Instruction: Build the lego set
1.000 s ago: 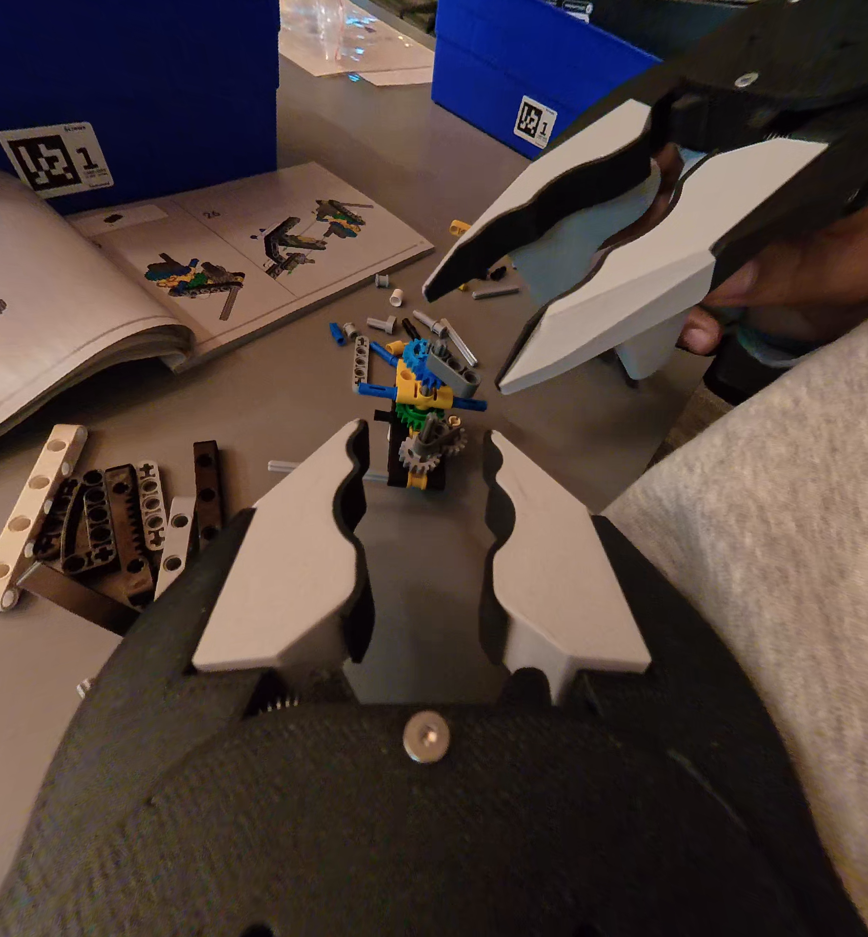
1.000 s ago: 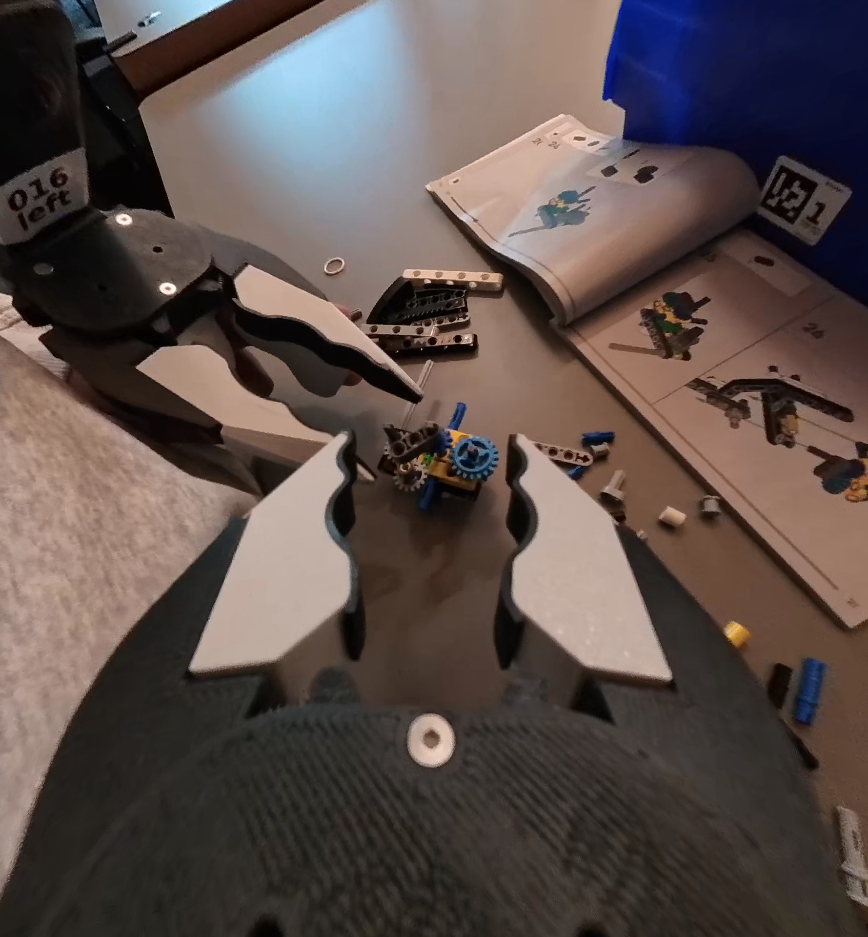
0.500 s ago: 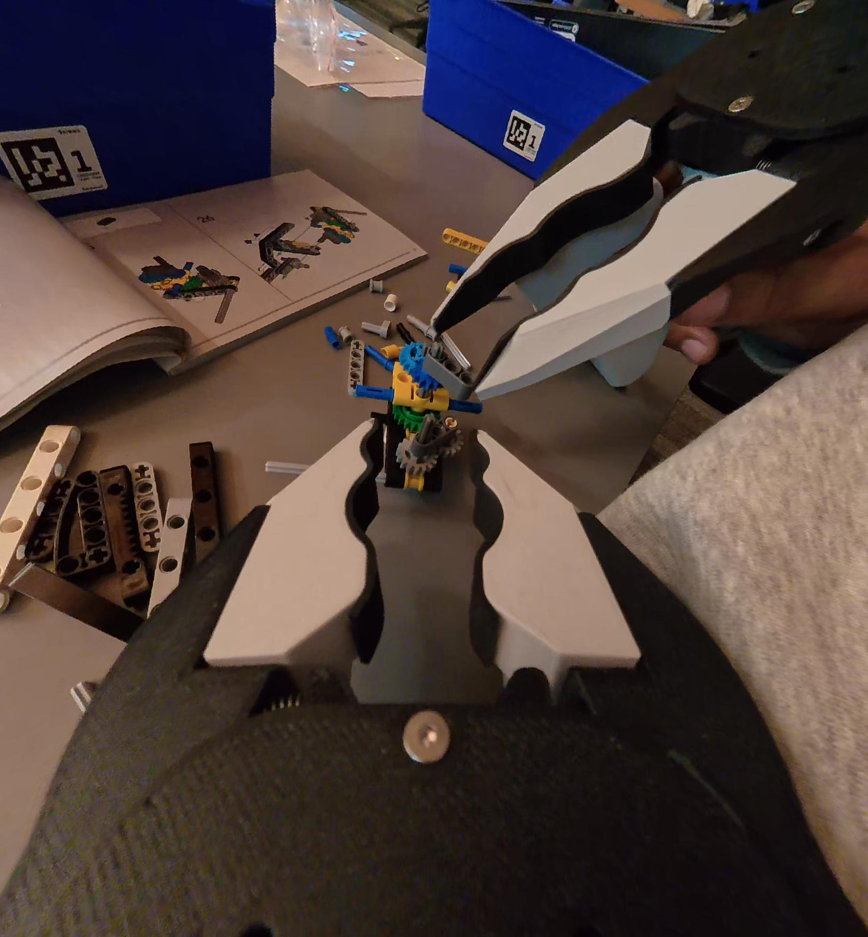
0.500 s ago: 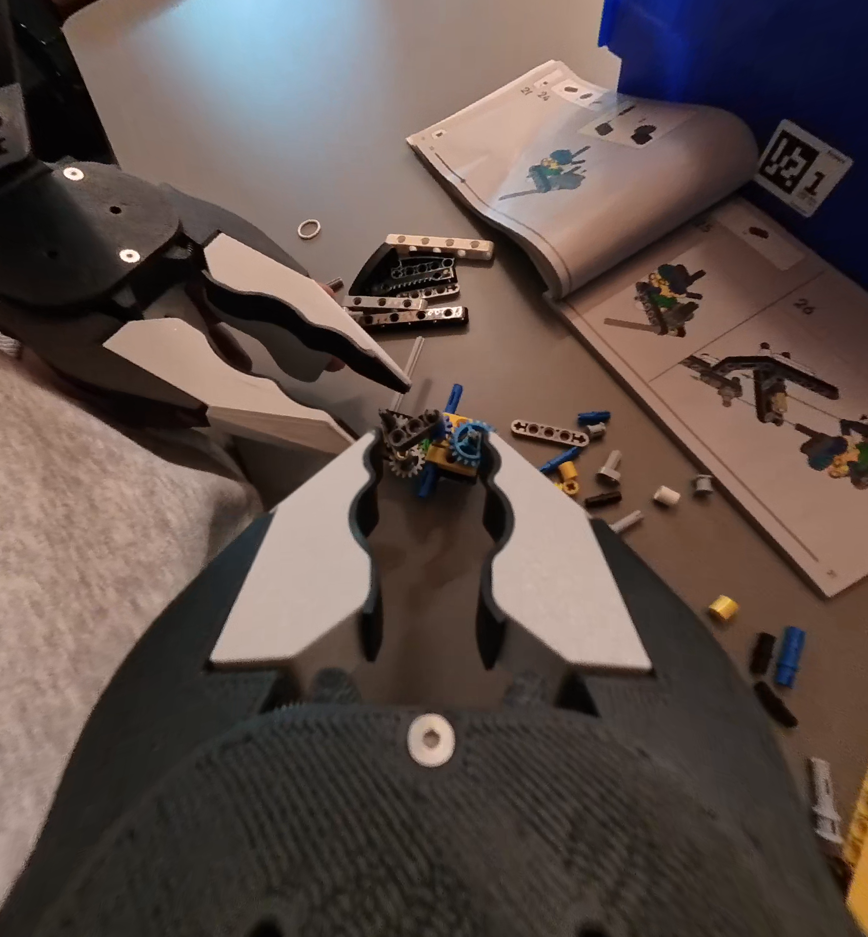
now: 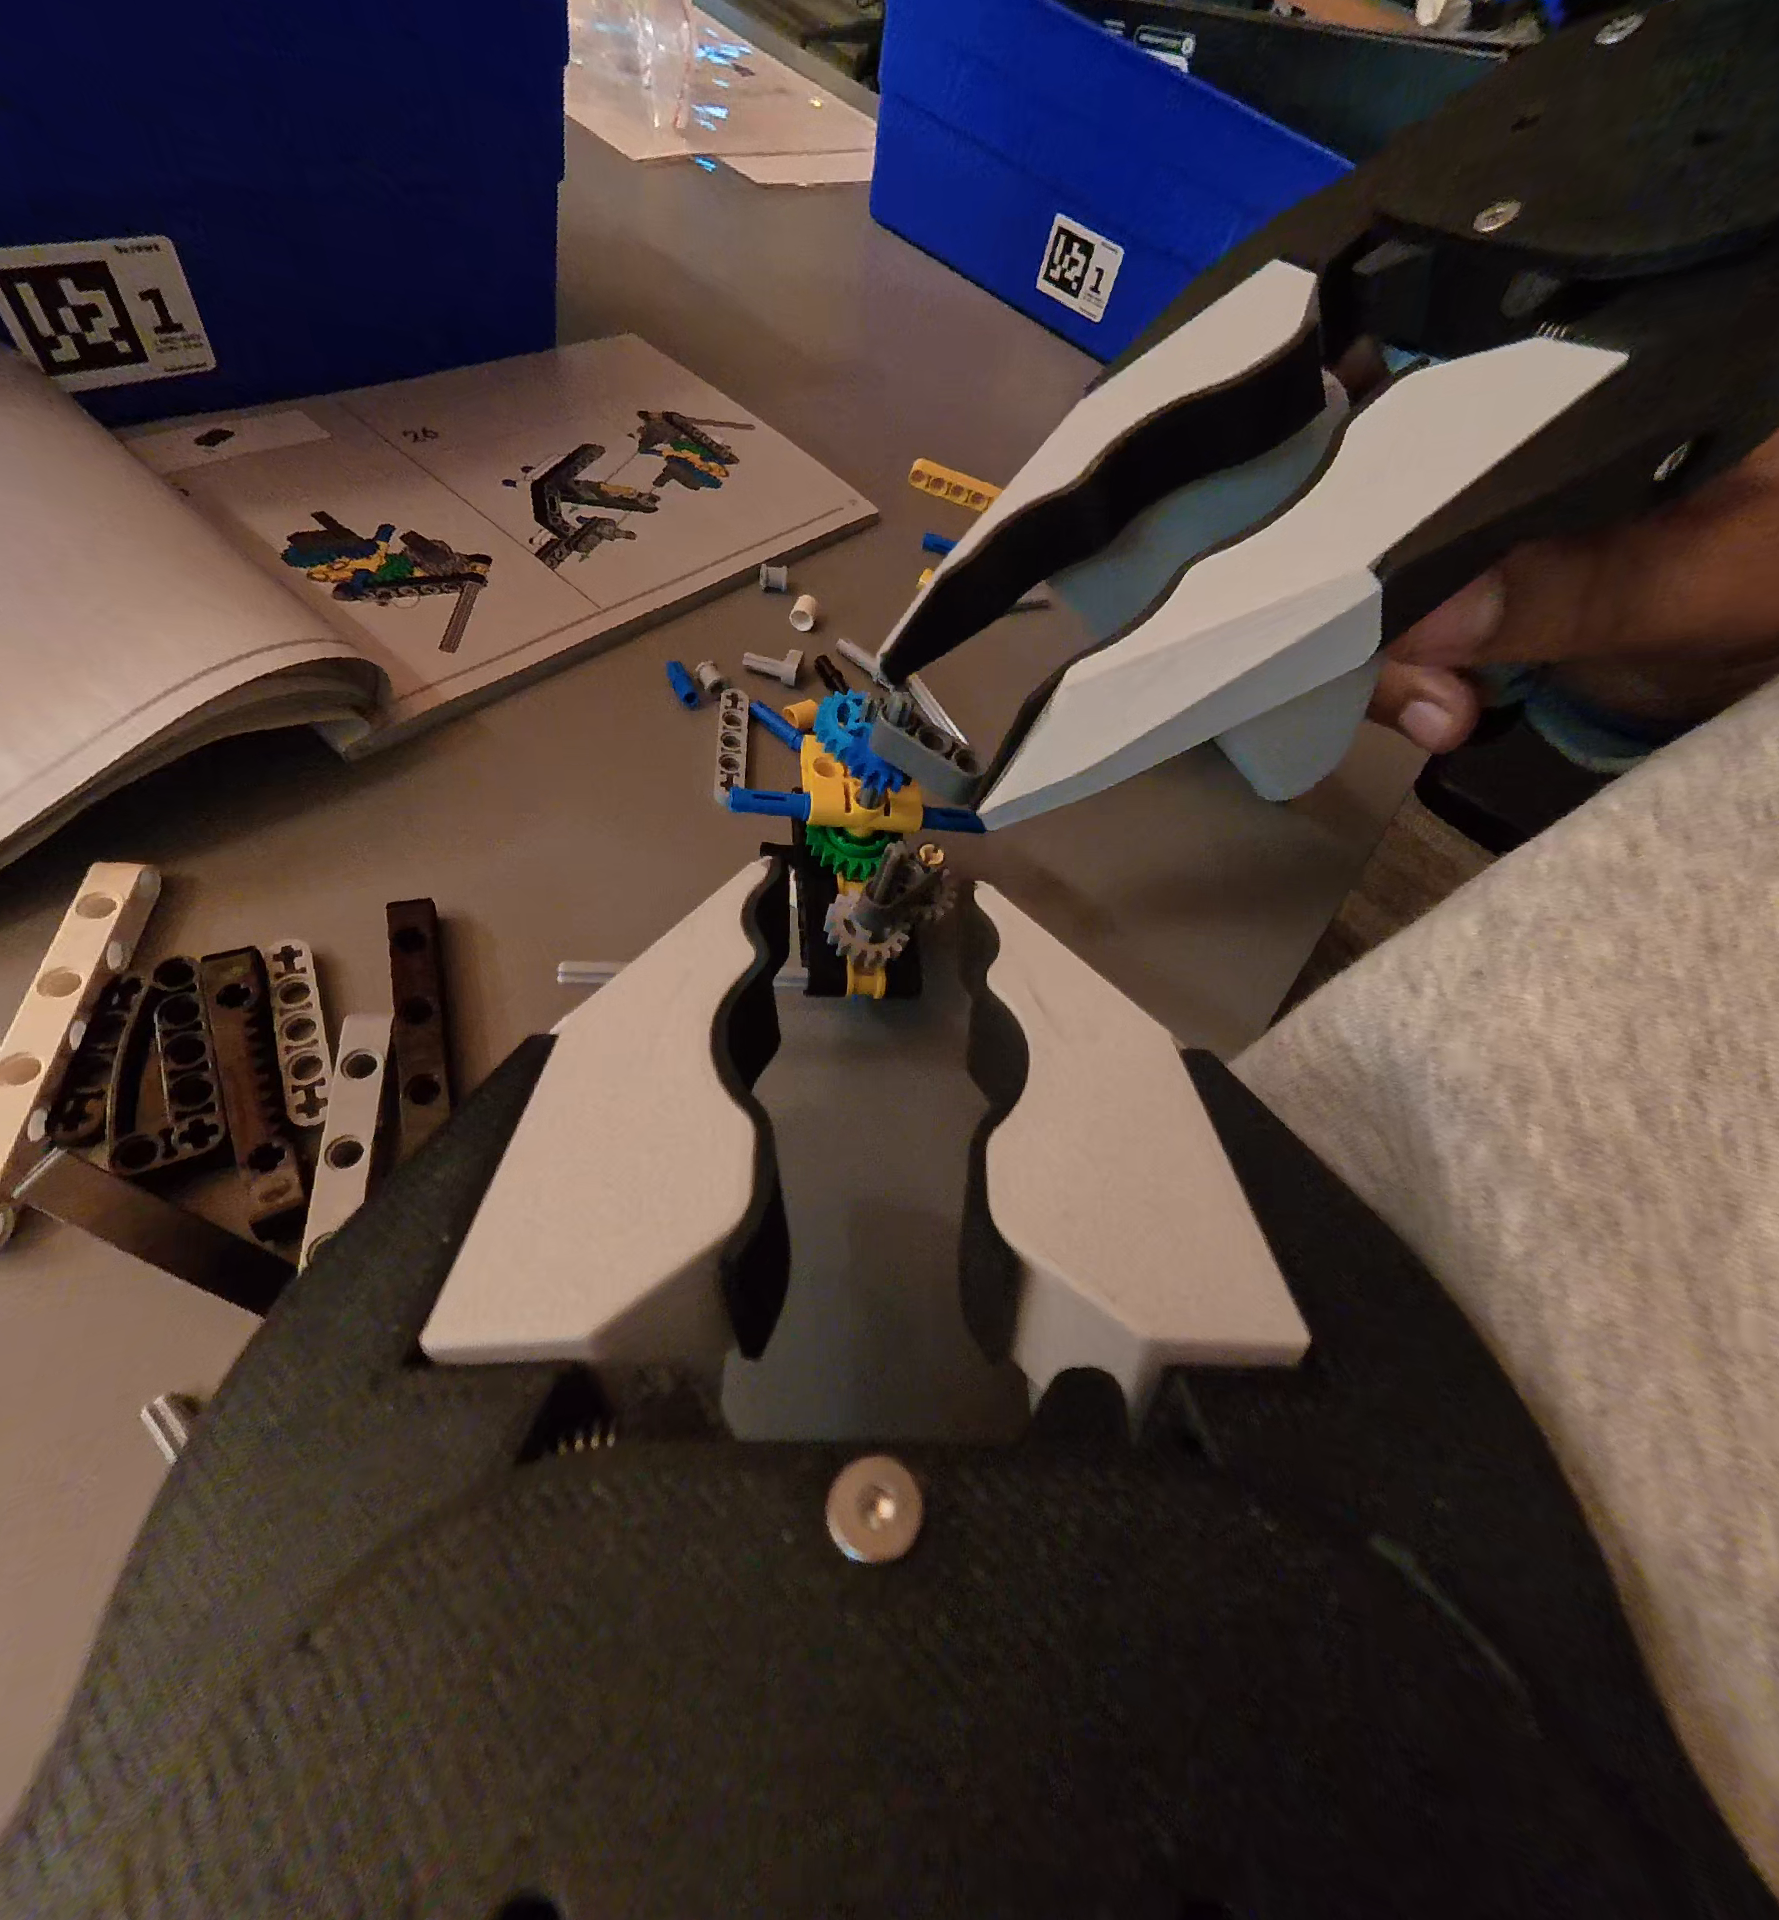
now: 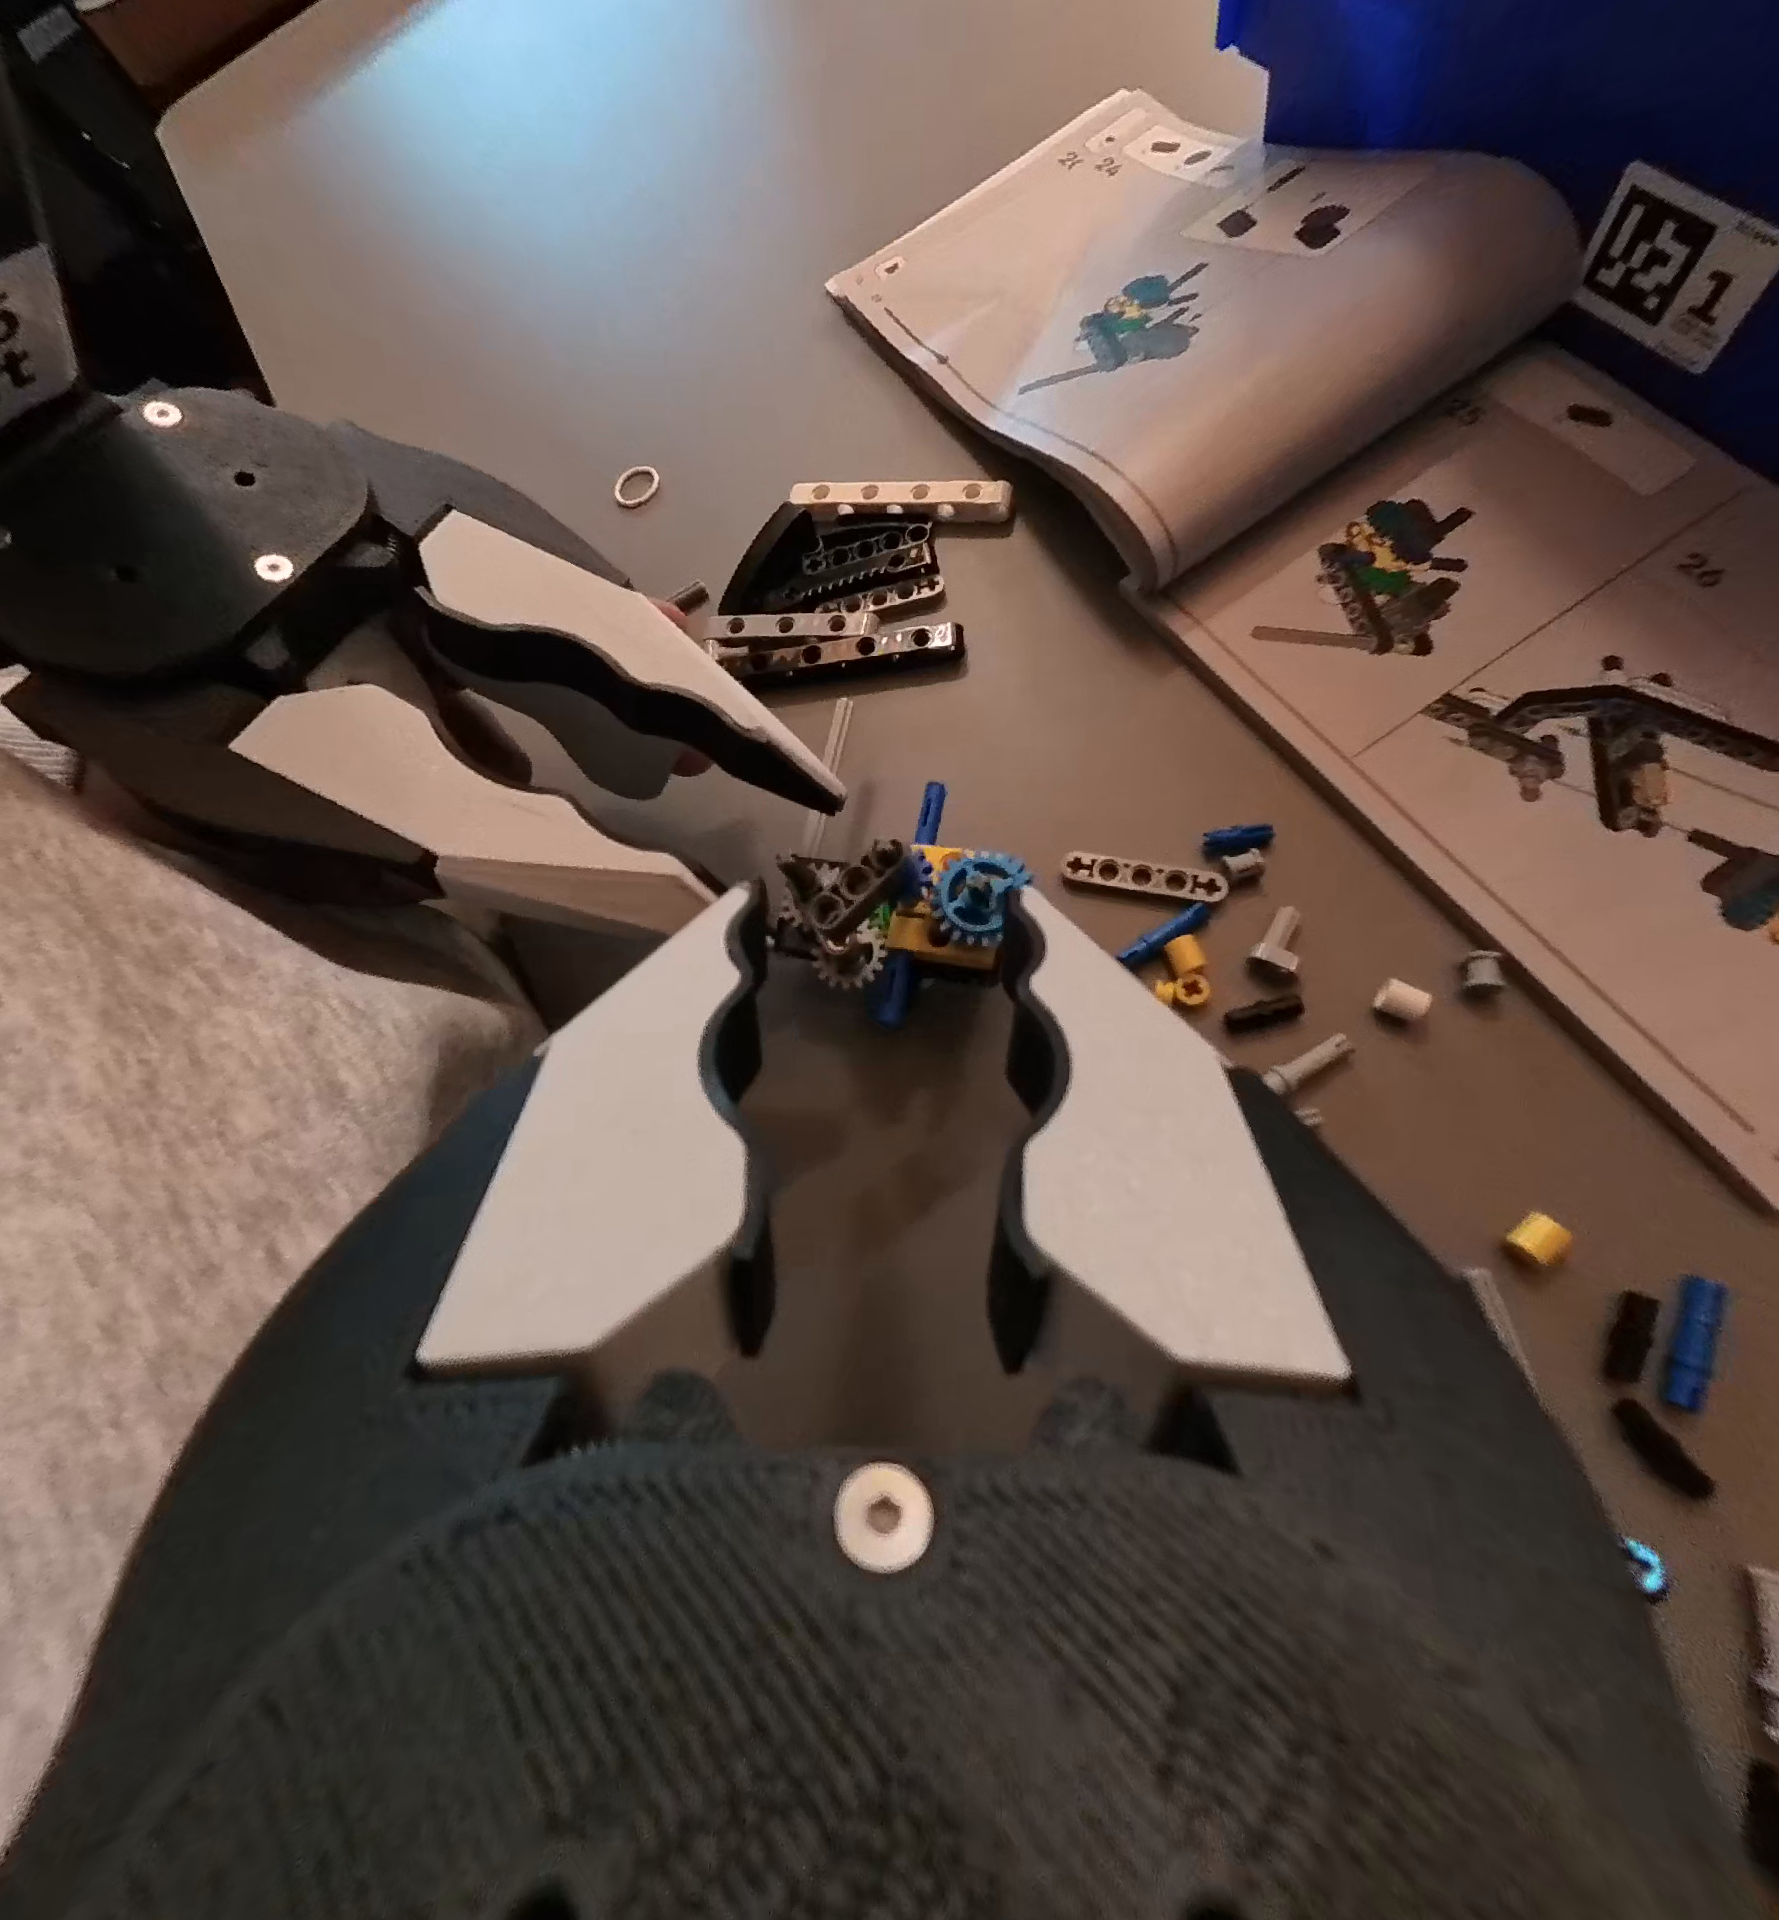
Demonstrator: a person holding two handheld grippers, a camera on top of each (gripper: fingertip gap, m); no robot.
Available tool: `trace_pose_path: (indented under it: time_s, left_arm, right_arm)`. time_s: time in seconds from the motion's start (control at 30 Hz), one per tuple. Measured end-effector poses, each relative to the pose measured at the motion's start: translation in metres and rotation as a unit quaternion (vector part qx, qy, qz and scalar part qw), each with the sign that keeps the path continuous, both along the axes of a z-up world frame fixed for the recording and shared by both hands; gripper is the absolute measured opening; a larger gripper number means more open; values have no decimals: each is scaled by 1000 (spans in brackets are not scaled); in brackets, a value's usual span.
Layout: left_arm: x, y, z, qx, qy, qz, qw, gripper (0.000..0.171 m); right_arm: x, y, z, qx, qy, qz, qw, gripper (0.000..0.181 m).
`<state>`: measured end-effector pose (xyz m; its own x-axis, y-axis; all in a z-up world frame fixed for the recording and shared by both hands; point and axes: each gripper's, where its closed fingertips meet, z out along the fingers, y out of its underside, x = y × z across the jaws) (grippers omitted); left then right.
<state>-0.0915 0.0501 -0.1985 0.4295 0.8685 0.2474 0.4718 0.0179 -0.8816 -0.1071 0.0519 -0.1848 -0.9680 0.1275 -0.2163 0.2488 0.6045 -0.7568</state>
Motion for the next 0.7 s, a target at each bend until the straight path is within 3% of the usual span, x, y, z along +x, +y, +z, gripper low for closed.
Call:
trace_pose_path:
  time_s: [0.7]
  left_arm:
    - [0, 0, -2, -2, -5, 1, 1000, 30]
  right_arm:
    - [-4, -2, -1, -1, 1, -6, 1000, 52]
